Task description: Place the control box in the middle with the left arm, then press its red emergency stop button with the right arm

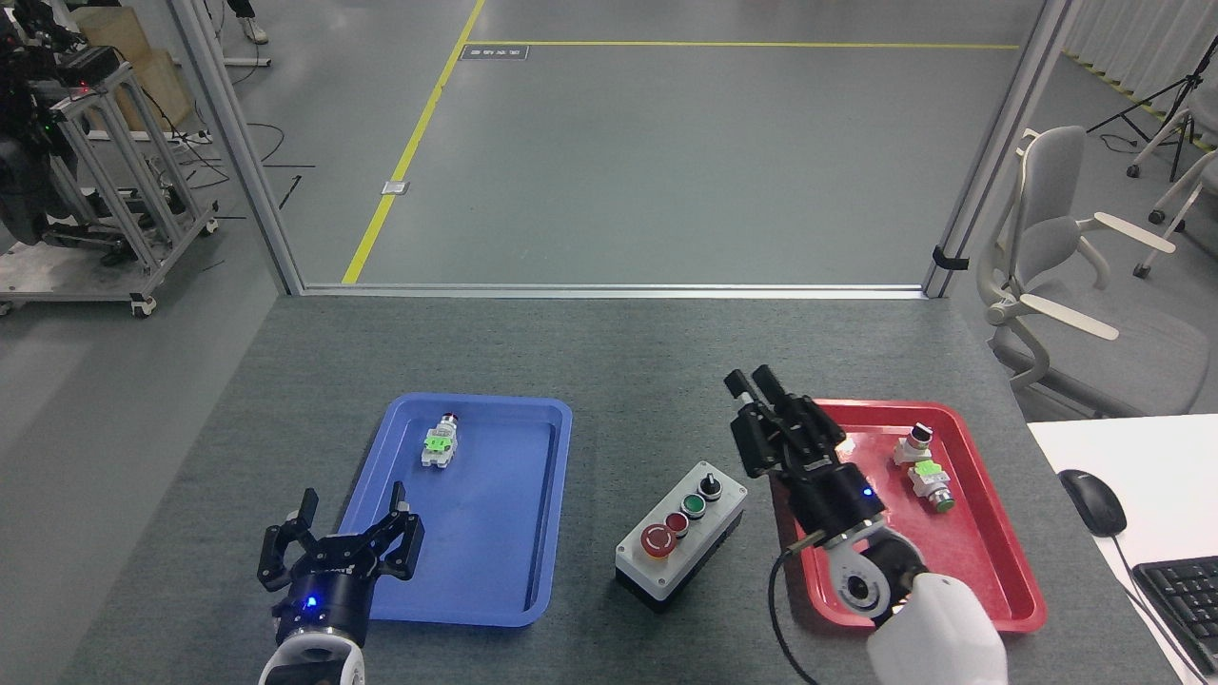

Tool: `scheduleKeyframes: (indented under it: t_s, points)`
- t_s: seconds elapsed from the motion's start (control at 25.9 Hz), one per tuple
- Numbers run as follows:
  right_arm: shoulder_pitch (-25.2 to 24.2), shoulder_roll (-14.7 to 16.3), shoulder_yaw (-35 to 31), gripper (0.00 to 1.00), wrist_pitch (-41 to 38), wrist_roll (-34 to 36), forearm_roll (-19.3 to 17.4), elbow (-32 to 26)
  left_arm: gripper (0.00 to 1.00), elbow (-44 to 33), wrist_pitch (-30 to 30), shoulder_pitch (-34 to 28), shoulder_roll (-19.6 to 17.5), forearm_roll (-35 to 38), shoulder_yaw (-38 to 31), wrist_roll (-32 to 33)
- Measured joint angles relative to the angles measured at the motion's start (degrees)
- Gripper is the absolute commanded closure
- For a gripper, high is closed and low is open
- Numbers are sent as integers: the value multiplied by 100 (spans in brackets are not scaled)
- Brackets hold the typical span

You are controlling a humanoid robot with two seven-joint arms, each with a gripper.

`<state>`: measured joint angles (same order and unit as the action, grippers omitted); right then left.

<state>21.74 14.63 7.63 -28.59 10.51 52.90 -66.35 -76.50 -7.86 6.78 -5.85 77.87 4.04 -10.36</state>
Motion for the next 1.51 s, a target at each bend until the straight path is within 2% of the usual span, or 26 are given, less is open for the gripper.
scheduleKeyframes:
  t_s: [0.08, 0.19, 0.39, 0.54, 1.12, 1.31, 1.51]
  points:
    - [-80, 229, -367, 0, 28, 76, -44, -42, 1, -3, 11, -9, -2, 0, 0, 0]
    - [-482, 454, -1001, 0, 62, 93, -41, -62, 1, -10, 12, -20, -3, 0, 0, -9]
    - [-1149, 501, -1605, 0, 208, 118, 412, -73, 1, -18, 12, -30, 6, 0, 5, -39]
    - [-1384, 457, -1727, 0, 654, 116, 721, -108, 1, -22, 14, -28, 11, 0, 7, -46]
    - [-1383, 431, -1751, 0, 835, 101, 873, -56, 1, -153, 272, -34, 3, -1, 25, -236]
    - [-1317, 412, -1753, 0, 961, 89, 1295, 19, 1, -147, 386, -31, 25, -18, 26, -349]
    - [-1105, 436, -1718, 0, 1652, 88, 1770, 15, 1, -122, 460, -13, 278, -54, 42, -366]
